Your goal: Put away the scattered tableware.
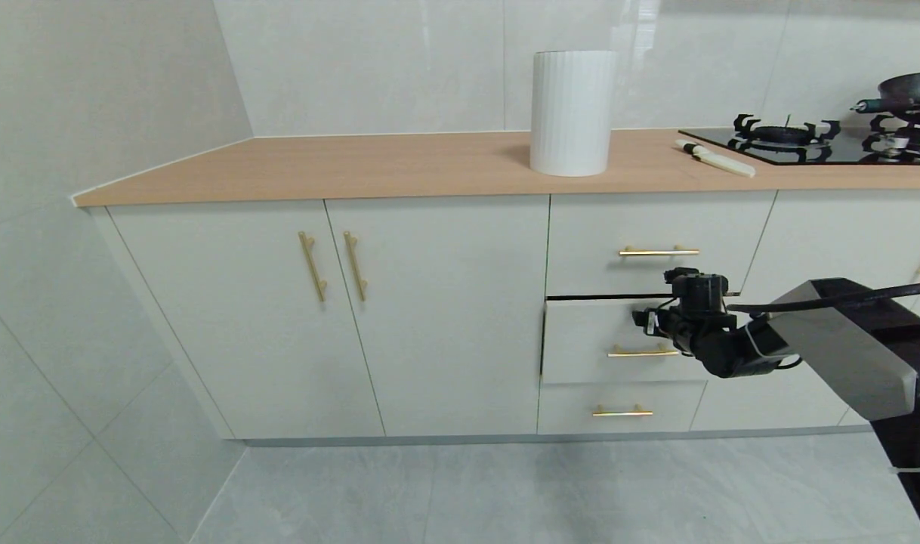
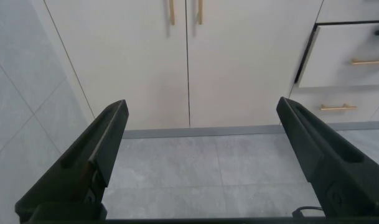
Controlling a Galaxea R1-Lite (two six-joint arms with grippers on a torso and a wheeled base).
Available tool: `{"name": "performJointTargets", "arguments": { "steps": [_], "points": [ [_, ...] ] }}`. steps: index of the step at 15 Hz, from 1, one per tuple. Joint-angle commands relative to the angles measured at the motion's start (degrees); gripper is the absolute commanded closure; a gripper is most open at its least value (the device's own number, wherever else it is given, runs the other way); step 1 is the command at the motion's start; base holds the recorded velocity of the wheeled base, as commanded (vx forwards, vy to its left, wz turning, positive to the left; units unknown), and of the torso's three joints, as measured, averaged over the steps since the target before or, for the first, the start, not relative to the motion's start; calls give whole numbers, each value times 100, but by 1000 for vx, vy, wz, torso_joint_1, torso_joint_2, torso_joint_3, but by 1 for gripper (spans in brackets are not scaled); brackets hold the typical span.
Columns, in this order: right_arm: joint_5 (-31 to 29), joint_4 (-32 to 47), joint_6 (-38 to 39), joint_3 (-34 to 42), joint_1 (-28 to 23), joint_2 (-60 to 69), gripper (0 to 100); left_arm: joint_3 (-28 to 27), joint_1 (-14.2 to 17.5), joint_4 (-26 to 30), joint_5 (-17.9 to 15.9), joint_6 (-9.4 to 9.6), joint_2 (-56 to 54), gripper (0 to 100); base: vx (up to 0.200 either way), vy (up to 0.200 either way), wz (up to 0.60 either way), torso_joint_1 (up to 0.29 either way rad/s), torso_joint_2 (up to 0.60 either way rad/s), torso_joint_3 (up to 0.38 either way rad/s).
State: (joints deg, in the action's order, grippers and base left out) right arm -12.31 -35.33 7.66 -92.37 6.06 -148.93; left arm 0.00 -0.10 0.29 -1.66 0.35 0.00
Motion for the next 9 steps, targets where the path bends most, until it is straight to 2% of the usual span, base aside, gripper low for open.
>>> {"name": "performJointTargets", "arguments": {
  "steps": [1, 5, 9],
  "points": [
    [-8, 0, 8, -159, 1, -118, 0, 0, 1, 6, 8, 0, 0, 0, 0, 0, 0, 0, 0, 0],
    [-113, -27, 113, -396, 1, -294, 0, 0, 1, 6, -1, 0, 0, 0, 0, 0, 0, 0, 0, 0],
    [-333, -18, 245, -976, 1, -637, 0, 0, 1, 6, -1, 0, 0, 0, 0, 0, 0, 0, 0, 0]
  ]
}}
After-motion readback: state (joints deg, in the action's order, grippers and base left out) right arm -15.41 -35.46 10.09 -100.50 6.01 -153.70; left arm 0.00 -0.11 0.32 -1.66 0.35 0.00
